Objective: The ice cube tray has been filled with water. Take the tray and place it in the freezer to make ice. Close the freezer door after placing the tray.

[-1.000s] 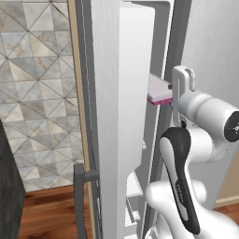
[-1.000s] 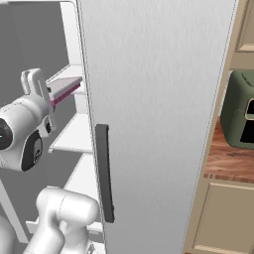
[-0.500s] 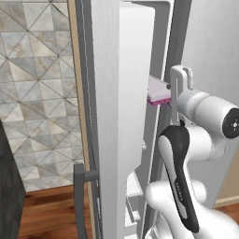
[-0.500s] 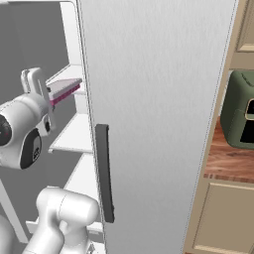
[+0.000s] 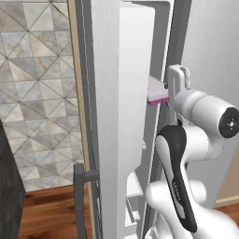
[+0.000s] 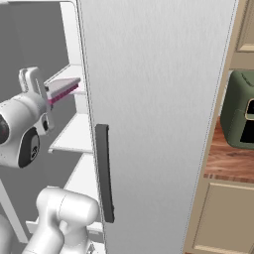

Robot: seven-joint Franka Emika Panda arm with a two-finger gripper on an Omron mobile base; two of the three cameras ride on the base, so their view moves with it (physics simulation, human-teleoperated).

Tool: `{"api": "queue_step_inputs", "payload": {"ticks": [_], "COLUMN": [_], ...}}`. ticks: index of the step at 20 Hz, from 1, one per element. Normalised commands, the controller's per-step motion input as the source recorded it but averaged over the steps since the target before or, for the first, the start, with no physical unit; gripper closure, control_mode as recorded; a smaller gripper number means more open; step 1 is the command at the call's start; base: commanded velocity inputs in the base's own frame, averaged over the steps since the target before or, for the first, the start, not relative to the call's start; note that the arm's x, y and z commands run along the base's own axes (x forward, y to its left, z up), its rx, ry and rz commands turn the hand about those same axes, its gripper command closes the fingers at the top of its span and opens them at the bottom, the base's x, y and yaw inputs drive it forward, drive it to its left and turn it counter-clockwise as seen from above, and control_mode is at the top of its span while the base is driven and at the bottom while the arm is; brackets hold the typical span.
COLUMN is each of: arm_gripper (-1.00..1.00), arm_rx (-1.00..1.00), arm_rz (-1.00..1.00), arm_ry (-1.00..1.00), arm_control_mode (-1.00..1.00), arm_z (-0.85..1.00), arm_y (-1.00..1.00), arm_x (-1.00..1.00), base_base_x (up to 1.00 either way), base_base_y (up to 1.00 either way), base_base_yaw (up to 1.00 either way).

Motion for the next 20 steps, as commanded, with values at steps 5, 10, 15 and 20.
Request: {"api": "queue_step_inputs", "payload": {"ticks": [5,10,15,20], "arm_gripper": [1.0,1.0,1.0,1.0], "arm_rx": [0.01,0.01,0.0,0.0], "arm_rz": [0.0,0.0,0.0,0.0], "arm_ry": [0.0,0.0,0.0,0.0], "arm_control_mode": [-1.0,-1.0,-1.0,-1.0], "arm_z": [0.22,0.21,0.05,0.0], "arm_y": [0.0,0.0,0.0,0.02], "arm_x": [0.0,0.03,0.14,0.32], "base_base_x": [0.0,0.0,0.0,0.0], "base_base_y": [0.0,0.0,0.0,0.0], "base_base_yaw": [0.0,0.0,0.0,0.0]}}
